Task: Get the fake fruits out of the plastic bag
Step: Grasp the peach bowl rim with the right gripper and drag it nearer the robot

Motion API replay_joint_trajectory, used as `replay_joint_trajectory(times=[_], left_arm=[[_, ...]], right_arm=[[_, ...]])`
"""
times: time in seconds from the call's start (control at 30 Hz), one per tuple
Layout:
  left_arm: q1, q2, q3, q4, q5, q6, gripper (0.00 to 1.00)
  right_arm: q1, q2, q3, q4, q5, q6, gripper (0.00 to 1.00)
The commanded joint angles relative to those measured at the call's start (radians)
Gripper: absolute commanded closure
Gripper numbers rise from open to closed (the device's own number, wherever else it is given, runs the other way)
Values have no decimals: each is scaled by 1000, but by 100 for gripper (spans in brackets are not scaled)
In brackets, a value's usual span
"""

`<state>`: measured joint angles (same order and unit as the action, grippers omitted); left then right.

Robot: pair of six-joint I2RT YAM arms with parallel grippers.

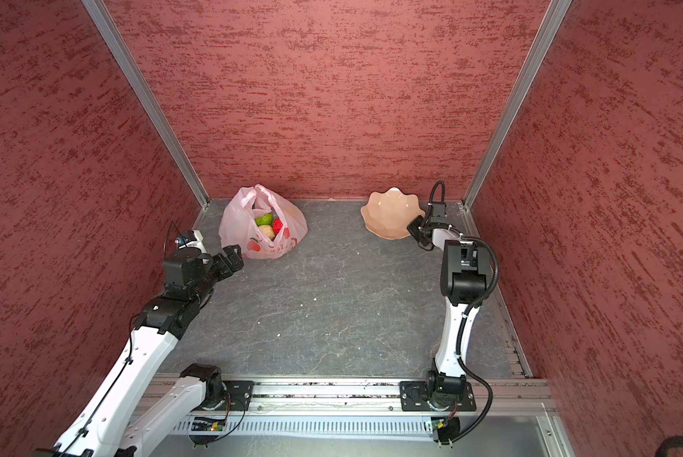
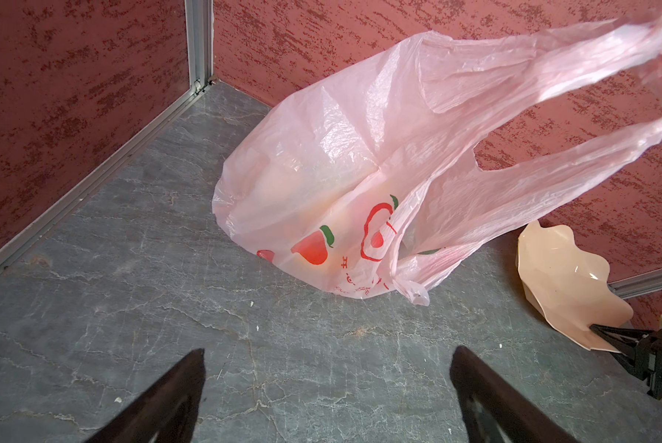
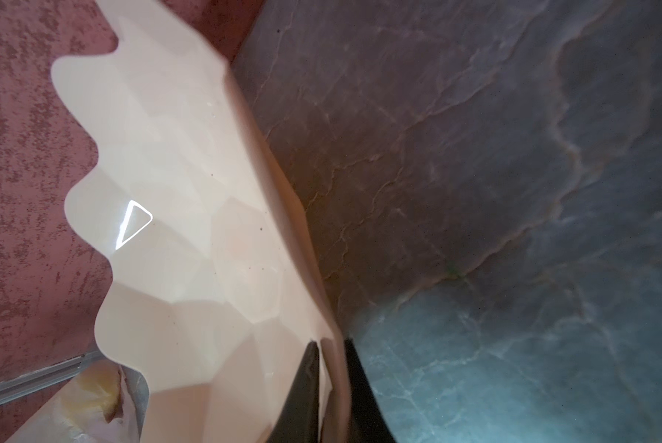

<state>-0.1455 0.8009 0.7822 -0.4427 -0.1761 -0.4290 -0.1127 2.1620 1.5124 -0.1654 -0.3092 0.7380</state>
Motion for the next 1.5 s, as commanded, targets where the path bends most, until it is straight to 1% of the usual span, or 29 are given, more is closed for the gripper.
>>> replay_joint_trajectory(times=[0.0, 0.1, 0.23, 0.43, 0.6, 0.73, 0.87, 0.97, 1.1, 1.33, 1.47], left_arm=[[-5, -33, -3, 6, -28, 11, 0], [-3, -49, -22, 18, -37, 0, 0], [-2, -43, -25, 6, -45, -2, 0], [0, -14, -31, 30, -40, -5, 0], [1, 11, -38, 68, -16, -11, 1], [3, 30, -32, 89, 10, -8, 0], [6, 51, -25, 109, 38, -1, 0], [7, 56, -32, 142, 78, 9, 0], [7, 56, -24, 152, 103, 15, 0], [7, 54, 15, 120, 103, 29, 0], [6, 41, 24, 110, 115, 24, 0]], right_arm=[[9, 2, 25, 4, -4, 16, 92], [18, -24, 7, -4, 3, 9, 97], [23, -56, -27, -3, -5, 9, 100], [32, -119, -98, -13, -28, 4, 100], [46, -232, -220, -13, -41, 0, 100], [53, -364, -354, -38, -69, -4, 100], [69, -530, -506, -84, -82, -4, 100], [91, -678, -650, -94, -79, 44, 100], [114, -883, -807, -127, -57, 108, 100], [117, -1176, -955, -289, -30, 145, 100], [117, -1242, -1024, -308, -33, 158, 99]])
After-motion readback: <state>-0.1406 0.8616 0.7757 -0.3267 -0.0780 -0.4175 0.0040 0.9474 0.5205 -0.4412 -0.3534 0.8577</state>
